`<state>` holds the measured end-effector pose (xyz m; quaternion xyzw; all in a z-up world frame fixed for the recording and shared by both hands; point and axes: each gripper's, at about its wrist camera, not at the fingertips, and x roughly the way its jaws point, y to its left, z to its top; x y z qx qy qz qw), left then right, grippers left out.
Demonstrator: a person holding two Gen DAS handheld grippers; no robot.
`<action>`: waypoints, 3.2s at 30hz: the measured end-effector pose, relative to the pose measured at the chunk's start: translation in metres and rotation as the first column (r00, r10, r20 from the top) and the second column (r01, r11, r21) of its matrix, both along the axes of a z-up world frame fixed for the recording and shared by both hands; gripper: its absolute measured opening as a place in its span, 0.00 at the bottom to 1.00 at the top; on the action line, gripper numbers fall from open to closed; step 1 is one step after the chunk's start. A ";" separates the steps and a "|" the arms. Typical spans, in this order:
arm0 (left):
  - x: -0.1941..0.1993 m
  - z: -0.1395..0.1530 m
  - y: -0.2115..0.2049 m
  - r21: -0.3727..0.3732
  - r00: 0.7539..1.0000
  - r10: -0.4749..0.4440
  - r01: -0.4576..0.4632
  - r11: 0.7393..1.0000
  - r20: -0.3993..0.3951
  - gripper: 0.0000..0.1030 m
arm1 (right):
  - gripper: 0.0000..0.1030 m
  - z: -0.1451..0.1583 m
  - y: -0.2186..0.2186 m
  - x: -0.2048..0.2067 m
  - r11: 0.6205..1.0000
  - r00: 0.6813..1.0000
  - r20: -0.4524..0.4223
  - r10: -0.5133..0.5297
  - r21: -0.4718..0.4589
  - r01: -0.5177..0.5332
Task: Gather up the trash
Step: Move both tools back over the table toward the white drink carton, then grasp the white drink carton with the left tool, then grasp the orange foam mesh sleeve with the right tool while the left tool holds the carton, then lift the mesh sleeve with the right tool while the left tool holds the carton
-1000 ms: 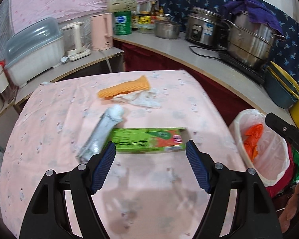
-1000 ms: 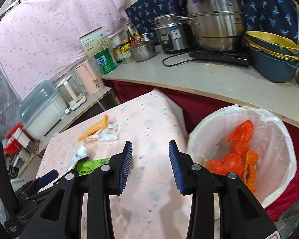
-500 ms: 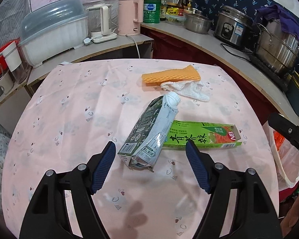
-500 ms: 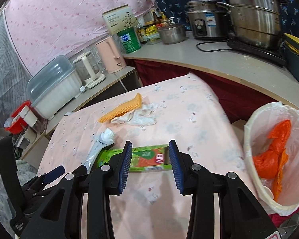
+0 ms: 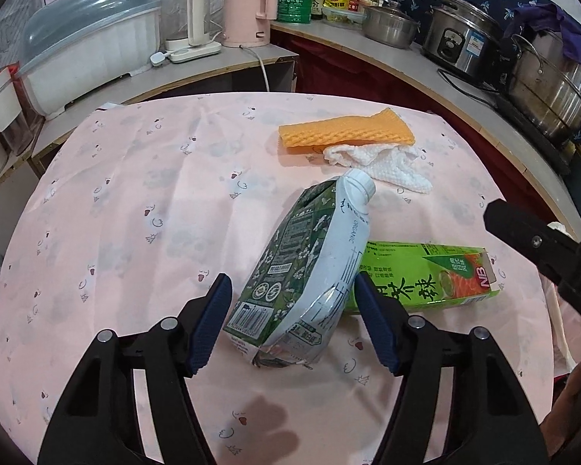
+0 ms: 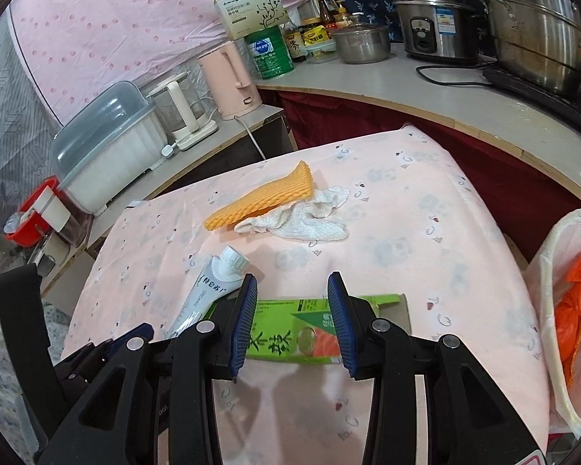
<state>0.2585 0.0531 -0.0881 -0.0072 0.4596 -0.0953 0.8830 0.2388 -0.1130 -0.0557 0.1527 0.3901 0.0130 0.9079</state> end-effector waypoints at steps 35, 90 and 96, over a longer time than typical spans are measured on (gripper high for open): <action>0.066 0.013 0.052 -0.082 0.996 0.094 -0.094 0.992 0.002 0.20 | 0.32 -0.046 0.012 0.168 1.000 0.992 -0.127 0.011 0.008 -0.010; 0.006 0.040 0.043 -0.095 0.993 0.121 -0.120 0.988 0.009 0.20 | 0.15 0.000 -0.019 0.088 0.989 0.998 -0.062 0.021 0.144 -0.012; -0.019 0.065 0.024 -0.102 0.994 0.094 -0.088 0.991 0.054 0.20 | 0.15 0.034 -0.050 0.050 0.984 1.000 0.000 -0.028 0.178 0.027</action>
